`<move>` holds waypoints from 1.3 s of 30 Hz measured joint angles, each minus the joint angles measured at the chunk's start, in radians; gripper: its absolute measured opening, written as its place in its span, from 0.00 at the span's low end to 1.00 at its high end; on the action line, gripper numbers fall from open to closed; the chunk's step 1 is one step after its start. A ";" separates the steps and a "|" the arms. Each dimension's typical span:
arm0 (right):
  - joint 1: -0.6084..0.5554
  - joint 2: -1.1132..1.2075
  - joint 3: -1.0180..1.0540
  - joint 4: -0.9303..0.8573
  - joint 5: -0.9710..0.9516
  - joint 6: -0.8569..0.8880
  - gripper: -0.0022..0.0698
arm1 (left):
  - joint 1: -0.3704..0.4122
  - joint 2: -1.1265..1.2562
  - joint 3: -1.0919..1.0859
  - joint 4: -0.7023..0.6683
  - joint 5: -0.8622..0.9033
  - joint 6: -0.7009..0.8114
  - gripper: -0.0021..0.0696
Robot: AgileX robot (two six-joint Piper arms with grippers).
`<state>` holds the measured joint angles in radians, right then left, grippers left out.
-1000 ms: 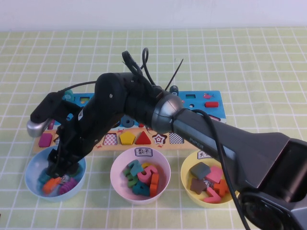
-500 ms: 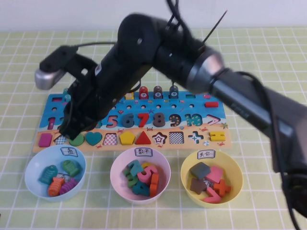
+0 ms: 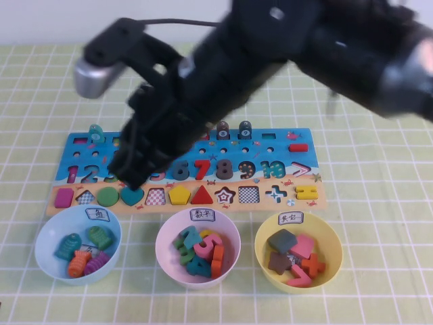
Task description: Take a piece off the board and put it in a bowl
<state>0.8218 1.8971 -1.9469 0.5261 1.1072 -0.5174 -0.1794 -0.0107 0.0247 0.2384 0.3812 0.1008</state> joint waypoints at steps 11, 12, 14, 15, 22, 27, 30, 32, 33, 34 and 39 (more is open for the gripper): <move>0.000 -0.524 0.696 -0.022 -0.440 0.000 0.01 | 0.000 0.000 0.000 0.000 0.000 0.000 0.02; 0.000 -0.578 0.749 -0.022 -0.469 0.000 0.01 | 0.000 0.000 0.000 0.000 0.000 0.000 0.02; 0.000 -0.681 0.845 -0.022 -0.521 0.000 0.01 | 0.000 0.000 0.000 0.000 0.000 0.000 0.02; 0.000 -0.730 0.879 -0.022 -0.538 0.000 0.01 | 0.000 0.000 0.000 0.000 0.000 0.000 0.02; -0.005 -0.975 1.074 -0.039 -0.581 0.000 0.01 | 0.000 0.000 0.000 0.000 0.000 0.000 0.02; -0.024 -1.133 1.204 -0.052 -0.647 0.000 0.01 | 0.000 0.000 0.000 0.000 0.000 0.000 0.02; -0.025 -1.225 1.301 -0.063 -0.756 0.000 0.01 | 0.000 0.000 0.000 0.000 0.000 0.000 0.02; -0.025 -1.274 1.362 -0.065 -0.820 0.000 0.01 | 0.000 0.000 0.000 0.000 0.000 0.000 0.02; -0.025 -1.294 1.396 -0.066 -0.851 0.000 0.01 | 0.000 0.000 0.000 0.000 0.000 0.000 0.02; -0.025 -1.310 1.423 -0.066 -0.877 0.000 0.01 | 0.000 0.000 0.000 0.000 0.000 0.000 0.02; -0.025 -1.339 1.574 -0.064 -1.083 0.000 0.01 | 0.000 0.000 0.000 0.000 0.000 0.000 0.02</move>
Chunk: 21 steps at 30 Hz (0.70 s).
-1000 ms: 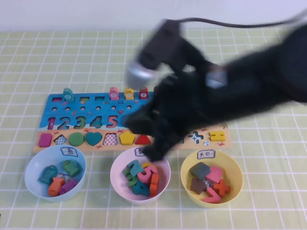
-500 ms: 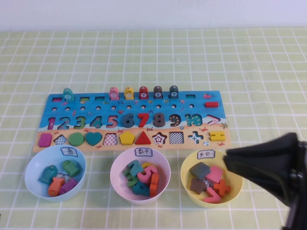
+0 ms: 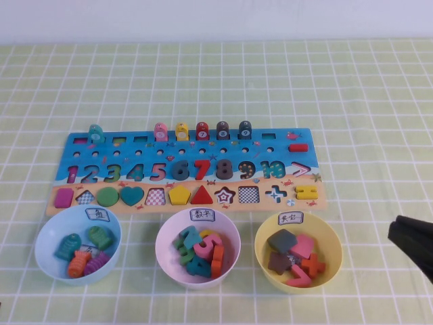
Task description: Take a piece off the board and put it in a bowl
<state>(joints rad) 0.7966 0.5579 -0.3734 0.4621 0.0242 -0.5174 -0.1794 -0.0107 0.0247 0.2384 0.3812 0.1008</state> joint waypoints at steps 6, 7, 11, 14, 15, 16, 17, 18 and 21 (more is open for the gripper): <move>-0.055 -0.084 0.160 0.086 -0.161 -0.002 0.01 | 0.000 0.000 0.000 0.000 0.000 0.000 0.02; -0.087 -0.102 0.178 0.089 -0.167 -0.002 0.01 | 0.000 0.000 0.000 0.000 0.000 0.000 0.02; -0.234 -0.170 0.255 0.099 -0.171 -0.002 0.01 | 0.000 0.000 0.000 0.000 0.000 0.000 0.02; -0.366 -0.242 0.303 0.101 -0.155 -0.006 0.01 | 0.000 0.000 0.000 0.000 0.000 0.000 0.02; -0.407 -0.271 0.319 0.101 -0.149 -0.005 0.01 | 0.000 0.000 0.000 0.000 0.000 0.000 0.02; -0.447 -0.303 0.334 0.101 -0.139 -0.005 0.01 | 0.000 0.000 0.000 0.000 0.000 0.000 0.02; -0.478 -0.336 0.346 0.101 -0.123 -0.005 0.01 | 0.000 0.000 0.000 0.000 0.000 0.000 0.02; -0.517 -0.371 0.359 0.101 -0.103 -0.006 0.01 | 0.000 0.000 0.000 0.000 0.000 0.000 0.02; -0.623 -0.464 0.389 0.101 -0.039 -0.006 0.01 | 0.000 0.000 0.000 0.000 0.000 0.000 0.02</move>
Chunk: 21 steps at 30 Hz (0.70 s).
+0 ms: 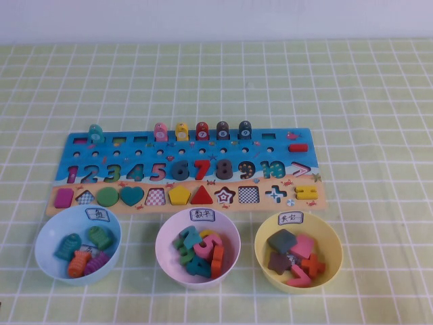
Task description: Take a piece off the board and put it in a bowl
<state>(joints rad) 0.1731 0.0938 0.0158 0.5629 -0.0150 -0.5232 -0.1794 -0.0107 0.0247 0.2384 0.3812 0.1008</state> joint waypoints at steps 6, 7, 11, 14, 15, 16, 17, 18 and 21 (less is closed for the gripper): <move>-0.188 -0.102 0.010 0.000 0.126 0.000 0.01 | 0.000 0.000 0.000 0.000 0.000 0.000 0.02; -0.208 -0.102 0.010 0.000 0.146 0.000 0.01 | 0.000 0.000 0.000 0.000 0.000 0.000 0.02; -0.233 -0.102 0.010 0.000 0.190 0.000 0.01 | 0.000 0.000 0.000 0.000 0.000 0.000 0.02; -0.233 -0.102 0.010 -0.002 0.224 0.000 0.01 | 0.000 0.000 0.000 0.000 0.000 0.000 0.02; -0.233 -0.102 0.010 -0.006 0.245 0.000 0.01 | 0.000 0.000 0.000 0.000 0.000 0.000 0.02; -0.233 -0.102 0.010 -0.015 0.275 0.000 0.01 | 0.000 0.000 0.000 0.000 0.000 0.000 0.02; -0.233 -0.102 0.010 -0.029 0.313 0.000 0.01 | 0.000 0.000 0.000 0.000 0.000 0.000 0.02; -0.233 -0.102 0.010 -0.052 0.350 0.006 0.01 | 0.000 0.000 0.000 0.000 0.000 0.000 0.02; -0.233 -0.102 0.010 -0.147 0.384 0.037 0.01 | 0.000 0.000 0.000 0.000 0.000 0.000 0.02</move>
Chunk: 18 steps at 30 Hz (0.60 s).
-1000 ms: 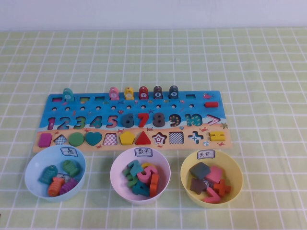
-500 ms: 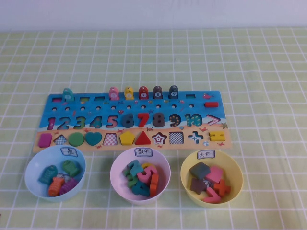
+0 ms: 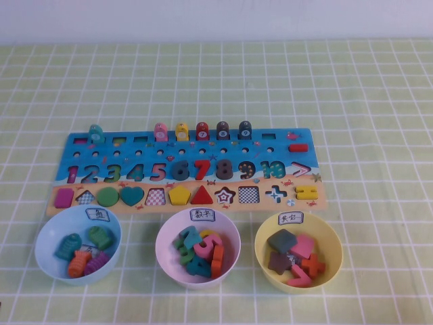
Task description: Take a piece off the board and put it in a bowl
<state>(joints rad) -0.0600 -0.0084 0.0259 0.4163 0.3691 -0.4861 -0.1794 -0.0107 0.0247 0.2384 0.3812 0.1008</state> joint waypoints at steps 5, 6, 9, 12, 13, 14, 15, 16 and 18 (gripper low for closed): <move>0.052 0.000 0.000 -0.198 0.000 0.238 0.01 | 0.000 0.000 0.000 0.000 0.000 0.000 0.02; 0.068 0.000 0.000 -0.244 0.000 0.304 0.01 | 0.000 0.000 0.000 0.000 0.000 0.000 0.02; 0.105 0.000 0.000 -0.331 0.000 0.459 0.01 | 0.000 0.000 0.000 0.000 0.000 0.000 0.02; 0.119 0.000 0.000 -0.357 0.000 0.536 0.01 | 0.000 0.000 0.000 0.000 0.000 0.000 0.02; 0.119 0.000 0.000 -0.359 0.000 0.548 0.01 | 0.000 0.000 0.000 0.000 0.000 0.000 0.02; 0.119 0.000 0.000 -0.362 0.000 0.554 0.01 | 0.000 0.000 0.000 0.000 0.000 0.000 0.02; 0.119 0.000 0.000 -0.364 0.000 0.556 0.01 | 0.000 0.000 0.000 0.000 0.000 0.000 0.02; 0.119 0.000 0.000 -0.364 0.000 0.556 0.01 | 0.000 0.000 0.000 0.000 0.000 0.000 0.02; 0.119 0.000 0.000 -0.362 0.000 0.558 0.01 | 0.000 0.000 0.000 0.000 0.000 0.000 0.02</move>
<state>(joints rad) 0.0587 -0.0084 0.0259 0.0538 0.3691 0.0721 -0.1794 -0.0107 0.0247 0.2384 0.3812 0.1008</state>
